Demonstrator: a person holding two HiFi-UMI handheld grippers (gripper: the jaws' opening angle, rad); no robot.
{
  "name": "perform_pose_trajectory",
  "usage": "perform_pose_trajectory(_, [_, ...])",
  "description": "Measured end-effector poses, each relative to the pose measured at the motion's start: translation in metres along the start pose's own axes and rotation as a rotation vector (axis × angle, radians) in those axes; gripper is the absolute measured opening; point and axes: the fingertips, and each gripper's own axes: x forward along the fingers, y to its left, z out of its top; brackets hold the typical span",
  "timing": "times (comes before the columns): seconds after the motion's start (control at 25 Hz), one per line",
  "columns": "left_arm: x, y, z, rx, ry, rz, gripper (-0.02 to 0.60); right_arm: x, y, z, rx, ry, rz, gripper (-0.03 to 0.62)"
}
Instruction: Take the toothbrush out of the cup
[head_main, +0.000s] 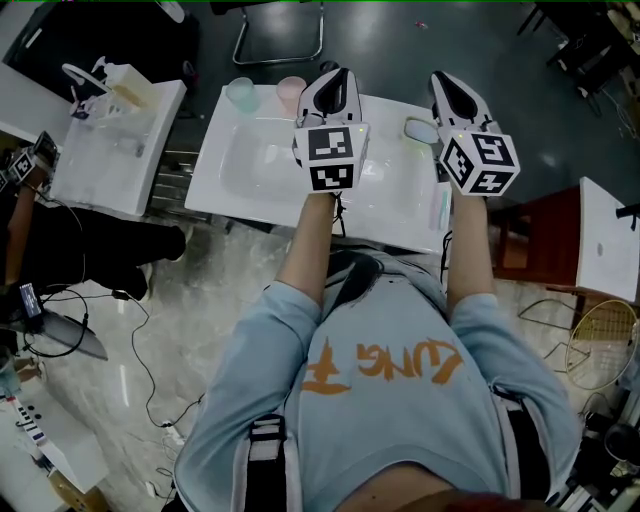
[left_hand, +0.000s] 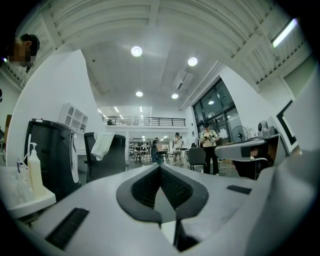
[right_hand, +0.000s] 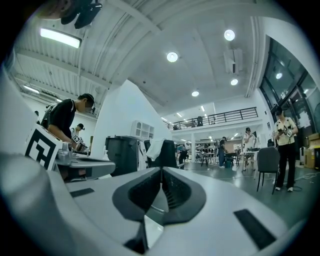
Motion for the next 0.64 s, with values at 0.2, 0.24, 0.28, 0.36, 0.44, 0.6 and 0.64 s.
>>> perform_pose_trajectory(0.2, [-0.0003, -0.0020, 0.0023, 0.006, -0.003, -0.001, 0.020, -0.0029, -0.0029, 0.0010, -0.002, -0.002, -0.008, 0.033])
perform_pose_trajectory(0.24, [-0.0006, -0.0022, 0.0026, 0.007, -0.003, -0.001, 0.020, -0.0037, -0.0034, 0.0011, -0.001, -0.002, -0.011, 0.034])
perform_pose_trajectory(0.28, [-0.0007, -0.0022, 0.0026, 0.008, -0.002, -0.001, 0.020, -0.0043, -0.0037, 0.0009, 0.000, -0.002, -0.013, 0.034])
perform_pose_trajectory(0.36, [-0.0005, -0.0025, 0.0015, 0.009, 0.000, -0.002, 0.020, -0.0051, -0.0045, -0.0002, 0.002, -0.001, -0.017, 0.034])
perform_pose_trajectory(0.44, [0.0002, -0.0040, -0.0004, 0.009, 0.004, -0.006, 0.020, -0.0054, -0.0055, -0.0017, 0.003, -0.001, -0.019, 0.034])
perform_pose_trajectory(0.6, [0.0014, -0.0073, -0.0036, 0.004, 0.010, -0.014, 0.020, -0.0055, -0.0066, -0.0040, 0.003, 0.000, -0.021, 0.033])
perform_pose_trajectory(0.64, [0.0015, -0.0078, -0.0041, 0.001, 0.010, -0.015, 0.020, -0.0054, -0.0068, -0.0044, 0.004, 0.001, -0.021, 0.034])
